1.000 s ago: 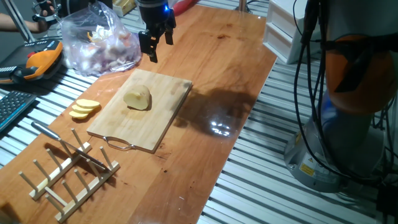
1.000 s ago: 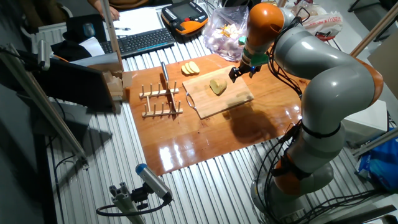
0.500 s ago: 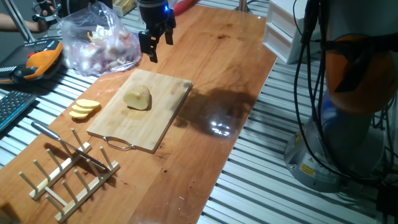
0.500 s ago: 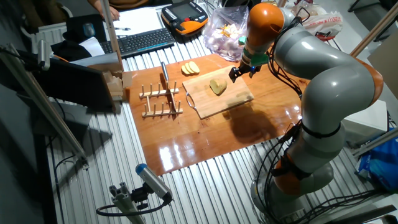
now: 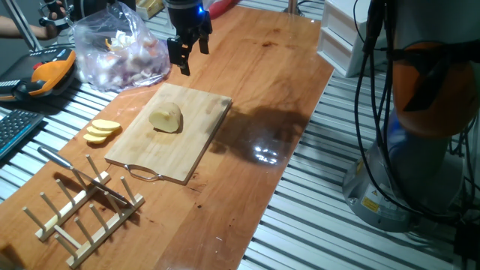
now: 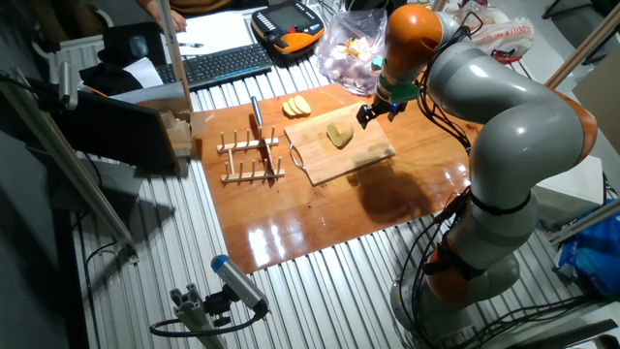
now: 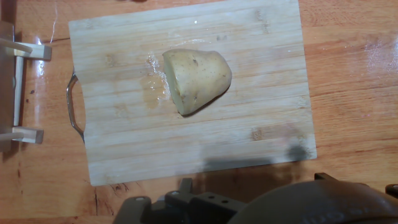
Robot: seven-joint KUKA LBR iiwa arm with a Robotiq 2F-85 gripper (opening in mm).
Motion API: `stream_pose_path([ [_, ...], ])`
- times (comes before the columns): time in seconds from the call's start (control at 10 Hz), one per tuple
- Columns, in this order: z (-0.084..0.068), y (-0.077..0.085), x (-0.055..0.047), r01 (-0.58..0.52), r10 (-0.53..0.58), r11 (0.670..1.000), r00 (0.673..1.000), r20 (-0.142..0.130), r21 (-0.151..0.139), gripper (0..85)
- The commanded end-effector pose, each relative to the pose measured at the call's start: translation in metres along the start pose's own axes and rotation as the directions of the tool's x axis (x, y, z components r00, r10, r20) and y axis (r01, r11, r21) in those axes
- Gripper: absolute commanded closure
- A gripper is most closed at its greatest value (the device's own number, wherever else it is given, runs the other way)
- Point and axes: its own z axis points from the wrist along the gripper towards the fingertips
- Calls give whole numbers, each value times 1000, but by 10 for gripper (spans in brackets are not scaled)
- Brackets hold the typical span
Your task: Chop the potatoes
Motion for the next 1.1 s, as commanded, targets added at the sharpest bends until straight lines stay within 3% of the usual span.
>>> stream_pose_path([
  [0.0, 0, 0, 0, 230, -232, 973, 952, -200, -34, 850],
  [1.0, 0, 0, 0, 208, -209, 978, 957, -201, -28, 850],
])
